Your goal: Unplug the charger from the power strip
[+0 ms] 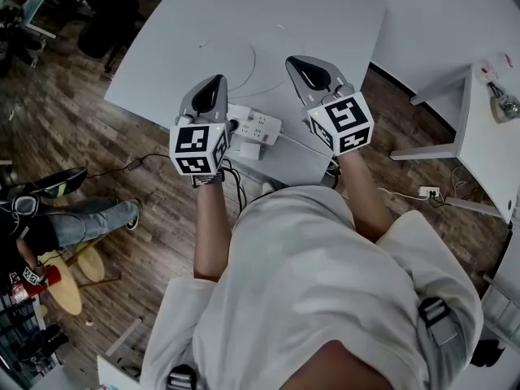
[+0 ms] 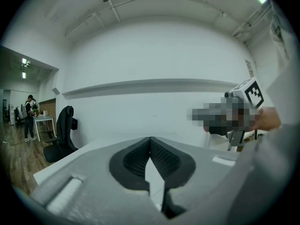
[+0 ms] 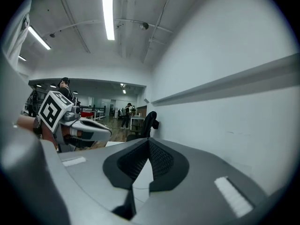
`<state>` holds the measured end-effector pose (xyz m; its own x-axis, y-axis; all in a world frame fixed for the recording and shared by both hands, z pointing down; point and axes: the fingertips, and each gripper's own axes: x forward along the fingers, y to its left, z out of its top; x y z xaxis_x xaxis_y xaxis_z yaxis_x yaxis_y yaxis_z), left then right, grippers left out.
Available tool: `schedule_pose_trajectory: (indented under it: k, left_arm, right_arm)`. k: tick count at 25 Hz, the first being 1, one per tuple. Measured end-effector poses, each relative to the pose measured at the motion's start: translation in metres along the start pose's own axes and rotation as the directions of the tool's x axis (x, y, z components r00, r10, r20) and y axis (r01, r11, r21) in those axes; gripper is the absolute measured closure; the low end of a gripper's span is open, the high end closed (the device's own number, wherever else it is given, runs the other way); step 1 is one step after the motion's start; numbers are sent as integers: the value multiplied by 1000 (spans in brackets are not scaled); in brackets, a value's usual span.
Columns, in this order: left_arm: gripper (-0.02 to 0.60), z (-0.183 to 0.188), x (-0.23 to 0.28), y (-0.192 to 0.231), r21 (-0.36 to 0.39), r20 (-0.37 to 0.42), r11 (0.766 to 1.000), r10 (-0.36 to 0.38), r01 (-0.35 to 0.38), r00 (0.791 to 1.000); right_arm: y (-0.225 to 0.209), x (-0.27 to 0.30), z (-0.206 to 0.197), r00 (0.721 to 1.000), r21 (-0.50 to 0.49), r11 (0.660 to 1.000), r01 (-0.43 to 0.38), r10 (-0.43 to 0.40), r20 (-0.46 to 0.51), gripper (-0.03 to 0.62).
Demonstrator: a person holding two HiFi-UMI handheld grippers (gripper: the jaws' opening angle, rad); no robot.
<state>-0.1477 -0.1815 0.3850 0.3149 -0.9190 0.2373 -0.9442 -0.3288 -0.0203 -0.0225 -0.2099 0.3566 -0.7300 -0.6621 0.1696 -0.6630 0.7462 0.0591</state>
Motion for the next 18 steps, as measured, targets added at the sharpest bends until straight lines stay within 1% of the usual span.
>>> schedule_pose_trajectory:
  k: [4, 8, 10, 14, 18]
  left_arm:
    - [577, 36, -12, -5, 44, 64, 999, -10, 8, 998]
    - [577, 67, -27, -8, 51, 134, 999, -23, 16, 991]
    - [577, 80, -35, -10, 73, 155, 997, -17, 6, 988]
    - [577, 91, -43, -15, 134, 163, 991, -3, -19, 987]
    - [577, 93, -46, -18, 143, 165, 989, -3, -21, 986]
  right_arm:
    - [-1, -9, 38, 997, -2, 1000, 6, -6, 76, 592]
    - [1, -20, 68, 991, -36, 999, 14, -9, 133, 592]
    - [3, -25, 80, 988, -49, 999, 17, -9, 153, 592]
    - [7, -30, 87, 986, -60, 998, 19, -9, 164, 592]
    - [10, -31, 83, 989, -54, 998, 18, -10, 145, 594]
